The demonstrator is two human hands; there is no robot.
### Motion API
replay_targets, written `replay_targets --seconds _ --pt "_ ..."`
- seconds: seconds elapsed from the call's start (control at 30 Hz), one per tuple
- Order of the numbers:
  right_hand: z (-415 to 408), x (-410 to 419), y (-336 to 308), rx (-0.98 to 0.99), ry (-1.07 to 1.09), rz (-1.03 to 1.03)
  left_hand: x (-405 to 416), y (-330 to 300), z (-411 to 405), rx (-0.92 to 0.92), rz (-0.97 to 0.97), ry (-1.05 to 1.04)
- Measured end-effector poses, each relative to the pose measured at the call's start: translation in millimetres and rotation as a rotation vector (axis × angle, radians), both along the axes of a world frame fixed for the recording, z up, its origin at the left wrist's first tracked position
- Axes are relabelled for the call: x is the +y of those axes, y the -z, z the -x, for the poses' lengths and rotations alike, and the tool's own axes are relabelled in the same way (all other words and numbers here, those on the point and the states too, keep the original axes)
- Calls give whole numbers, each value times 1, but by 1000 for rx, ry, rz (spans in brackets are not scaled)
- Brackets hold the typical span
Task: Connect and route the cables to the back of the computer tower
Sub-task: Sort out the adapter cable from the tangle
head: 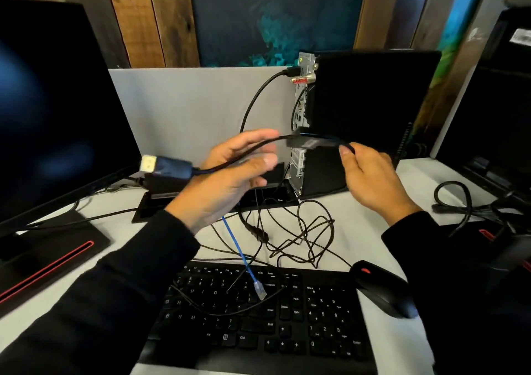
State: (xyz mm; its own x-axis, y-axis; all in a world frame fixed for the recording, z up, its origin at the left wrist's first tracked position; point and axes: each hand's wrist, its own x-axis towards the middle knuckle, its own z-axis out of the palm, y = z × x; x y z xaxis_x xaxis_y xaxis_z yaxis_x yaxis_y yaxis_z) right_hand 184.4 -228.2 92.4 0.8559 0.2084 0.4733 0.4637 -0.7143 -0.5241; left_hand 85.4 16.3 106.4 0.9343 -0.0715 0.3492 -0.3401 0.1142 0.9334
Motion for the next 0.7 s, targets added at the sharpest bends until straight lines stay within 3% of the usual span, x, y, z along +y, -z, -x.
replay_targets --seconds 0.13,0.23,0.4,0.53,0.7 --pt "14 20 -13 -19 -85 4 -24 22 -39 192 -215 -115" --pt "17 32 -13 66 -149 -1 -32 49 -74 243 -561 -108" --pt "14 41 -13 293 -350 -321 -44 76 -109 252 -1146 41" --pt "16 31 -24 219 -354 -406 -48 93 -116 152 -1257 -35" --pt "21 20 -47 56 -265 -470 -40 85 -107 -21 -1193 -109"
